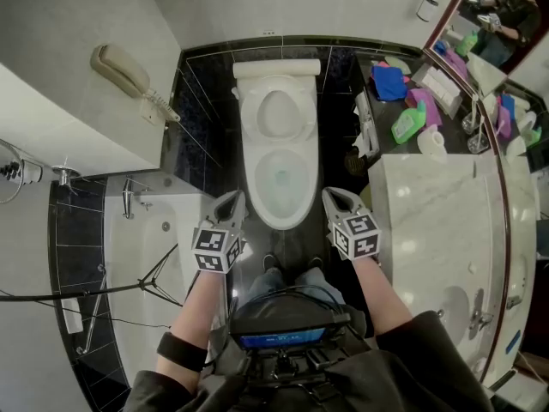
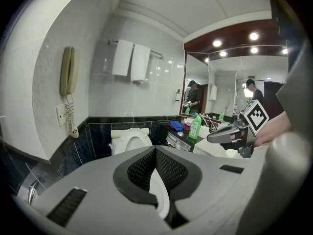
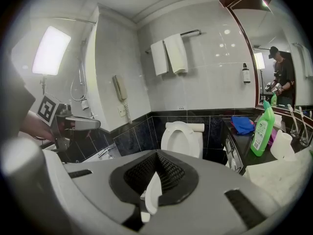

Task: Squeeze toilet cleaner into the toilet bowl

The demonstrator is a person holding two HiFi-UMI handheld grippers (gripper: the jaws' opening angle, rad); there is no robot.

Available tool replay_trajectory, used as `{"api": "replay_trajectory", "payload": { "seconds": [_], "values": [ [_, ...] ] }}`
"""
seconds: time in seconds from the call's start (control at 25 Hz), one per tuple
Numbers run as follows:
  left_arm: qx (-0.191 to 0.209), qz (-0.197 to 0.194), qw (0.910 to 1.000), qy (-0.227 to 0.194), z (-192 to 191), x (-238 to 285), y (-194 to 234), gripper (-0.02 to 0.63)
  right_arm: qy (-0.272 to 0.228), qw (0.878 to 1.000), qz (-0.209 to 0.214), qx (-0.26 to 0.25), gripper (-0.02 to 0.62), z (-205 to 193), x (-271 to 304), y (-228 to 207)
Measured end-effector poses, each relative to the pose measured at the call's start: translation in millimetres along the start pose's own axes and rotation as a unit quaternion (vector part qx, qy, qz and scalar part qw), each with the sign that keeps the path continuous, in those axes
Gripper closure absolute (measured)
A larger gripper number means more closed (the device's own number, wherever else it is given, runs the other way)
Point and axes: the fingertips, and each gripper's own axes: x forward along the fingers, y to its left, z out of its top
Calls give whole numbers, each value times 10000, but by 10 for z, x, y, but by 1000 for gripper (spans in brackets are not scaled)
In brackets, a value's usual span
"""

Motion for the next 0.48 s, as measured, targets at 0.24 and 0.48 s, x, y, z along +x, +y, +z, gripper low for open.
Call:
{"api": "replay_trajectory", "payload": {
  "seconds": [0.24,0.48],
  "values": [
    [-16,10,10000,18,6,28,-66,604,-5,10000,23,-69,581,14,-26,-65],
    [-15,-13,10000,49,-23,70,-131,604,13,9999,87,-50,580,46,-51,-76]
  ]
}}
